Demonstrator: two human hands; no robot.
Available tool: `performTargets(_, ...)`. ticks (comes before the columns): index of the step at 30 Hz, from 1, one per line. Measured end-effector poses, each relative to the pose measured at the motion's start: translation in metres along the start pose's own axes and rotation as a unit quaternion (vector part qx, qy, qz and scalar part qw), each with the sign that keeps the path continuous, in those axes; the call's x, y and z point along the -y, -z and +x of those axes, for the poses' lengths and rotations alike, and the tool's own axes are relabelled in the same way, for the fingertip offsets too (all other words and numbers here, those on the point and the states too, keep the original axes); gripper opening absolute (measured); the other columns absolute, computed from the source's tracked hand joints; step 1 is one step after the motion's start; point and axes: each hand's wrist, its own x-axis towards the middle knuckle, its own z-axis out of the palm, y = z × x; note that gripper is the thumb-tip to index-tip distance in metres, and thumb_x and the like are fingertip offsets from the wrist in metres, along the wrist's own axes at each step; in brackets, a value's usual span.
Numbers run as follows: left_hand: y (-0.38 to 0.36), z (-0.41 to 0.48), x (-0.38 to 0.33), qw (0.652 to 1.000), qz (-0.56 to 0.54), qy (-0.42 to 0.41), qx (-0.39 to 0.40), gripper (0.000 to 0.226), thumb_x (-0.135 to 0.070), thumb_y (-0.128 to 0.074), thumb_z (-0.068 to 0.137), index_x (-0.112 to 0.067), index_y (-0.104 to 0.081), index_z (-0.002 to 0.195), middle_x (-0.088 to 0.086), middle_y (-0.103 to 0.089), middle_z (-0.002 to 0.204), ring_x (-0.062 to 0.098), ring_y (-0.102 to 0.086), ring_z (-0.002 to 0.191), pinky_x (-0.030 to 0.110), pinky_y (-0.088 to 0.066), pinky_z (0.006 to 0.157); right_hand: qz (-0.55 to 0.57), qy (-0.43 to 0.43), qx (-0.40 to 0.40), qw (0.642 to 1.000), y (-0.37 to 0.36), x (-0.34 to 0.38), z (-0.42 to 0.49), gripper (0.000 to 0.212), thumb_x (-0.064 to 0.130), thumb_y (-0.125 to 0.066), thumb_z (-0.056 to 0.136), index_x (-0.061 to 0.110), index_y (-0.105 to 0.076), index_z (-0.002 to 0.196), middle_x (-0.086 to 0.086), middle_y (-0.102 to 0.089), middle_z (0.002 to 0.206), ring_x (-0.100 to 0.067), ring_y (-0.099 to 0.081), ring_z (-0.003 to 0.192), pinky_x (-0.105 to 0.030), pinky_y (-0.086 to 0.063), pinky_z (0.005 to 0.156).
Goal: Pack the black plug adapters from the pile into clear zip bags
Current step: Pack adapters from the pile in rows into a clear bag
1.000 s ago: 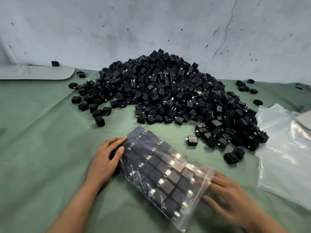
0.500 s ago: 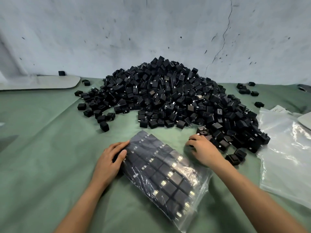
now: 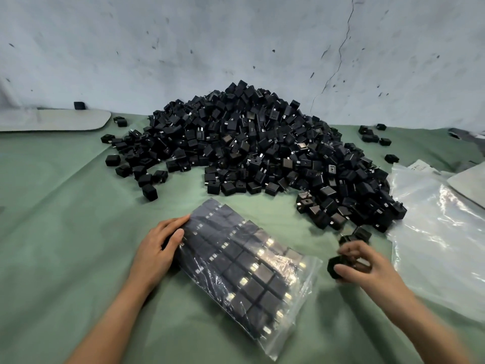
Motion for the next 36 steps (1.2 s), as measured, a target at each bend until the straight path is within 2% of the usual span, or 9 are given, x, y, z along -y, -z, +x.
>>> performTargets(3,0.000,0.001,0.002,1.000,0.003,-0.003,0.003,0.047,-0.058,-0.034,0.086,-0.042,-0.055,0.126,-0.013,-0.057,0.125,0.010,-0.051,0.118,0.029,-0.036,0.101,-0.053,-0.001,-0.016,0.998,-0.014,-0.007,-0.029,0.028,0.003,-0.083,0.066,0.024,-0.067,0.076,-0.004,-0.069,0.076,-0.008,-0.063,0.061,-0.013,-0.046,0.060)
performTargets(11,0.000,0.000,0.002,1.000,-0.004,0.003,0.004,0.046,-0.053,-0.038,0.089,-0.038,-0.057,0.129,-0.013,-0.057,0.126,0.010,-0.050,0.120,0.029,-0.035,0.103,-0.017,0.029,-0.129,0.991,-0.075,-0.013,-0.042,0.024,0.008,-0.085,0.065,0.020,-0.064,0.063,-0.001,-0.057,0.066,-0.003,-0.043,0.042,-0.010,-0.032,0.047)
performTargets(20,0.001,-0.001,-0.006,1.000,-0.004,0.004,0.004,0.045,-0.042,-0.038,0.092,-0.029,-0.059,0.130,-0.009,-0.058,0.128,0.013,-0.050,0.121,0.034,-0.036,0.105,-0.016,0.080,-0.166,0.983,-0.087,-0.016,-0.039,0.019,0.007,-0.079,0.071,0.022,-0.070,0.065,0.004,-0.066,0.088,-0.013,-0.058,0.097,-0.006,-0.043,0.079)
performTargets(22,0.002,-0.001,-0.007,1.000,-0.006,0.005,0.002,0.045,-0.041,-0.038,0.092,-0.030,-0.060,0.129,-0.009,-0.058,0.127,0.012,-0.051,0.120,0.032,-0.036,0.105,-0.032,0.146,-0.137,0.979,-0.082,-0.021,-0.046,0.005,0.014,-0.075,0.071,0.018,-0.075,0.069,0.002,-0.072,0.095,-0.004,-0.056,0.107,-0.012,-0.043,0.091)
performTargets(24,0.002,-0.001,-0.007,1.000,-0.010,0.008,0.000,0.043,-0.041,-0.038,0.092,-0.031,-0.060,0.128,-0.009,-0.059,0.127,0.013,-0.051,0.120,0.033,-0.035,0.106,-0.071,0.191,-0.076,0.976,-0.078,-0.024,-0.052,0.019,0.019,-0.068,0.074,0.022,-0.078,0.090,0.010,-0.071,0.107,0.003,-0.050,0.119,-0.016,-0.041,0.098)
performTargets(27,0.002,-0.002,-0.006,1.000,-0.018,0.013,0.000,0.043,-0.042,-0.038,0.092,-0.033,-0.060,0.127,-0.009,-0.059,0.127,0.013,-0.050,0.121,0.038,-0.036,0.107,-0.146,0.248,-0.022,0.957,-0.078,-0.022,-0.052,0.026,0.018,-0.068,0.085,0.027,-0.071,0.109,0.012,-0.063,0.121,-0.019,-0.046,0.131,-0.038,-0.040,0.106)
performTargets(30,0.002,-0.002,-0.008,1.000,-0.016,0.014,-0.001,0.042,-0.043,-0.038,0.092,-0.034,-0.060,0.127,-0.009,-0.059,0.127,0.012,-0.050,0.121,0.037,-0.036,0.107,-0.243,0.318,-0.010,0.917,-0.085,-0.013,-0.046,0.030,0.033,-0.057,0.087,0.028,-0.064,0.117,0.012,-0.056,0.125,-0.018,-0.042,0.131,-0.043,-0.045,0.100)
performTargets(33,0.003,-0.002,-0.010,1.000,-0.021,0.017,-0.001,0.041,-0.043,-0.036,0.093,-0.036,-0.059,0.126,-0.010,-0.058,0.127,0.011,-0.050,0.121,0.035,-0.036,0.106,-0.318,0.282,0.095,0.900,-0.090,-0.006,-0.032,0.045,0.056,-0.033,0.093,0.039,-0.048,0.131,0.025,-0.019,0.147,-0.012,-0.013,0.144,-0.049,-0.018,0.110)
performTargets(36,0.003,-0.003,-0.011,0.999,-0.026,0.023,0.000,0.043,-0.044,-0.034,0.093,-0.035,-0.060,0.127,-0.012,-0.058,0.127,0.010,-0.050,0.121,0.033,-0.035,0.106,-0.392,0.239,0.195,0.866,-0.100,0.002,-0.015,0.058,0.067,-0.001,0.086,0.047,-0.014,0.139,0.030,0.010,0.147,0.002,0.022,0.140,-0.033,0.016,0.114)
